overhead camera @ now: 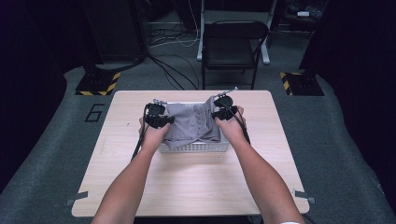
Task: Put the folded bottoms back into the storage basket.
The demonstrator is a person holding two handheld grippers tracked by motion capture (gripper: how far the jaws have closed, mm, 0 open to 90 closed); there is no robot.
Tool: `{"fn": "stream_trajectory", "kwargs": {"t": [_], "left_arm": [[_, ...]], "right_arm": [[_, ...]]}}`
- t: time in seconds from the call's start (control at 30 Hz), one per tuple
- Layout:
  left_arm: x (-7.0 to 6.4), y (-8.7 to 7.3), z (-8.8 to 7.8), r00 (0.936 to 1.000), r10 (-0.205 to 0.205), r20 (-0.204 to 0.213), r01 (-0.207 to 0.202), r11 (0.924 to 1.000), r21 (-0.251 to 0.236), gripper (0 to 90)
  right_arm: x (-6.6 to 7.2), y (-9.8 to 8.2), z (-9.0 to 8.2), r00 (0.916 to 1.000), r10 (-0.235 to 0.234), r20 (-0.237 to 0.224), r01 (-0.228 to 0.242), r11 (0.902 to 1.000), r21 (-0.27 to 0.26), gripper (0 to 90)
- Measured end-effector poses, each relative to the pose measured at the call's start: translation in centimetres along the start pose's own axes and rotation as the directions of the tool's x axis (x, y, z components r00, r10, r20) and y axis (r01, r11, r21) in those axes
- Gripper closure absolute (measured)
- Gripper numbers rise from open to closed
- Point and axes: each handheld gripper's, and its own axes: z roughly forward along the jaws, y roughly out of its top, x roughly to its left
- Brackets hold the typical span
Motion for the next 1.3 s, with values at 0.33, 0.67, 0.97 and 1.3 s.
{"fn": "stream_trajectory", "kwargs": {"t": [0.33,0.67,0.97,1.3], "left_arm": [[0.0,-0.6,0.4,1.0000,-0.007,-0.001,0.007,0.9999,0.010,77.7],[0.0,-0.9,1.0,0.9999,0.008,-0.008,-0.007,0.9990,0.044,77.6],[0.0,-1.0,1.2,0.9998,-0.006,-0.019,0.007,0.9985,0.054,77.2],[0.0,-1.0,1.4,0.9998,0.002,-0.019,-0.001,0.9981,0.062,68.8]], "right_arm": [[0.0,-0.5,0.5,1.0000,0.006,-0.002,-0.006,1.0000,0.005,87.1],[0.4,-1.0,1.2,1.0000,0.000,0.001,0.000,0.9998,0.021,87.1],[0.6,-1.2,1.7,0.9999,-0.007,0.014,0.007,0.9994,0.033,87.0],[0.8,-1.4,1.9,0.9996,-0.010,0.025,0.009,0.9995,0.032,86.0]]}}
